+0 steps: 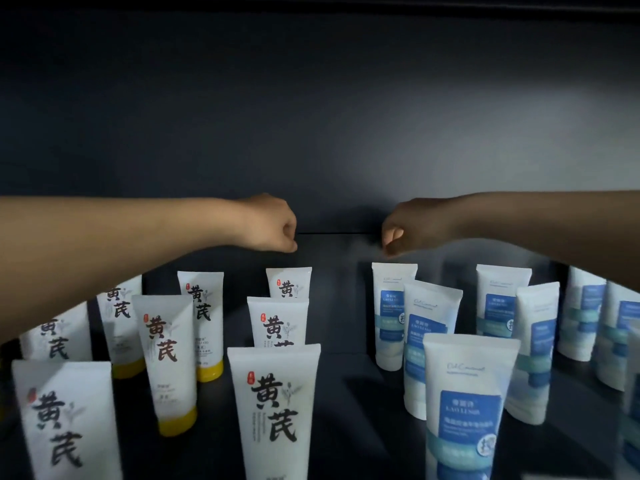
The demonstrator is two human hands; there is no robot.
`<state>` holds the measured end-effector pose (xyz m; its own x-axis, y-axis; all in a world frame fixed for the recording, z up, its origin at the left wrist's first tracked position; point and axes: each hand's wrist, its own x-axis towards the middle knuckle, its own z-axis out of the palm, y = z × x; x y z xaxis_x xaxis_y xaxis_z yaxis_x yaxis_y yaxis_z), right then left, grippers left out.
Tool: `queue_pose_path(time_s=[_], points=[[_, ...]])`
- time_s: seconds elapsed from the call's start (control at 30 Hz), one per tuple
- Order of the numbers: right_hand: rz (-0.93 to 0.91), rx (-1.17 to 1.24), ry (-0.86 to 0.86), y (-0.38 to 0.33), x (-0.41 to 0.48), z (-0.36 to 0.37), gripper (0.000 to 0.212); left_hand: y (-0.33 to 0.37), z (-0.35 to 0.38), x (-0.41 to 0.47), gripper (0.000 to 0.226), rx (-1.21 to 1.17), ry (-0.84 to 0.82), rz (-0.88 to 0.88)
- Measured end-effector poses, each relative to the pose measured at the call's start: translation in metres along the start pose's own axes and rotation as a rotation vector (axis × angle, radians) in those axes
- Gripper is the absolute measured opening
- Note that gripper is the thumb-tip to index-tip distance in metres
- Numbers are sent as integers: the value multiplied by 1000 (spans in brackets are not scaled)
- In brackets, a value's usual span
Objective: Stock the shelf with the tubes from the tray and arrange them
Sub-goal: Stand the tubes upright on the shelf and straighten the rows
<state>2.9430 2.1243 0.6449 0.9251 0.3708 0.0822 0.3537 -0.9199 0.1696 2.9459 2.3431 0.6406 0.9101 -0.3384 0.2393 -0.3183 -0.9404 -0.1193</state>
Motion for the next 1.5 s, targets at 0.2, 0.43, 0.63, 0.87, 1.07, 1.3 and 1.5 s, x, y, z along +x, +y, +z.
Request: queue_pose_path(time_s=[0.2, 0.43, 0.63, 0.87, 1.07, 1.3, 1.5], points=[[-1, -75, 29, -20, -26, -14, 44, 23, -26, -26, 20, 26, 71, -60], [53, -123, 68, -30, -60, -16, 48, 51, -45, -67, 21, -17, 173, -83], [57, -45, 30, -18, -74, -1, 50, 54, -33, -98, 30, -79, 110, -89], [63, 18, -16, -2, -66, 18, 49, 37, -20, -97, 31, -78, -3, -42], [20, 168, -81, 8, -65, 24, 29, 23, -2, -86, 22, -152, -97, 14], [-25, 336, -66, 6, -64, 21, 19, 21, 10, -76, 7, -216, -157, 62], [-53, 366, -110, 4, -69, 14, 19, 24, 11, -71, 12, -192, -100, 22]])
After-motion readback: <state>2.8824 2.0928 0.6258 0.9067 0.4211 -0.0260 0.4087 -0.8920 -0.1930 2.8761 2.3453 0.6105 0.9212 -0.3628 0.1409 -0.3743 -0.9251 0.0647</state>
